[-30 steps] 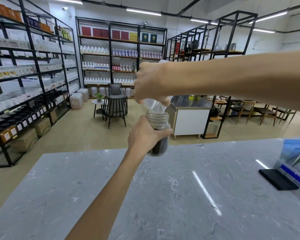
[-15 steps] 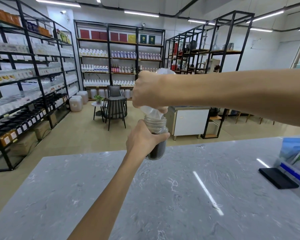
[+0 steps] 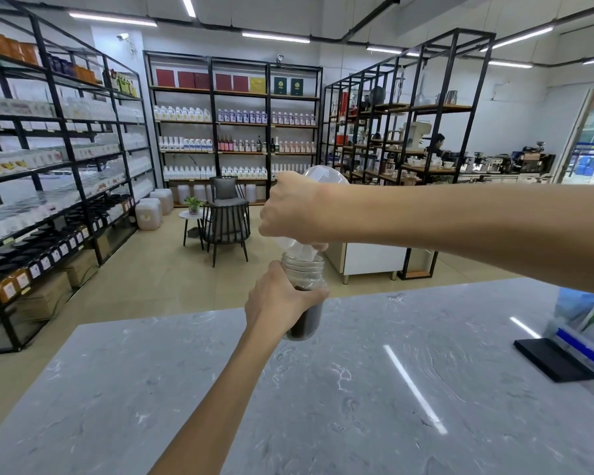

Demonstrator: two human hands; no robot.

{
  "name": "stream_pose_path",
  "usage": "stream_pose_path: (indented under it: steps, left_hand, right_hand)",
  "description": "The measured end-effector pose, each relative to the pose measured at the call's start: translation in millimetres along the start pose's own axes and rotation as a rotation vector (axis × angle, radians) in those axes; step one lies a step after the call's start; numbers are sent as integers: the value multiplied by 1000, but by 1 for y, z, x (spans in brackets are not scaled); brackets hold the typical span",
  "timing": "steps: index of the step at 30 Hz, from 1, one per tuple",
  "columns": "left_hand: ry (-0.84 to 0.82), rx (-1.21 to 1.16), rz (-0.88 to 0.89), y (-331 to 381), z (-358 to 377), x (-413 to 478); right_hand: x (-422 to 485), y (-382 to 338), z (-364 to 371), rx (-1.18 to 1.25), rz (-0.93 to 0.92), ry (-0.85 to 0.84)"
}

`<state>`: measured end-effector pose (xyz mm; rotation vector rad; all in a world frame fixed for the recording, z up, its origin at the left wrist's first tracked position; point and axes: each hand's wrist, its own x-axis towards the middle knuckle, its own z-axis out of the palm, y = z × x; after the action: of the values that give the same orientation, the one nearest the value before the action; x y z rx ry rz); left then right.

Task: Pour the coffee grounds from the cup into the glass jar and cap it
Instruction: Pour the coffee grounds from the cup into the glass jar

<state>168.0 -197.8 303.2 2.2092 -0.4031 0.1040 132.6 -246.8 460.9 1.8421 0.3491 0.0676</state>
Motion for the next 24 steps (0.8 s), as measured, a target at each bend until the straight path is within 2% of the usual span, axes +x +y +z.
stream_pose_path:
  steps: [5,8,13,17,21,24]
  left_hand:
    - [-12,3,5,-1,7,6]
    - [-22,1,7,1,9,10]
    - [-33,-4,11,0,13,15]
    - [-19,-32,19,-5,13,12]
    - [-21,-117,-2,-26,14,2]
    - [-27,-138,-12,-60,18,-13]
  right_hand:
    - [2,-3,9,43,11,49]
    - [5,-12,11,-66,28,79]
    - [5,-4,15,11,40,97]
    - [8,-2,20,100,50,7]
    - [10,-1,47,361,80,-21]
    - [3,-17,85,829,173,-5]
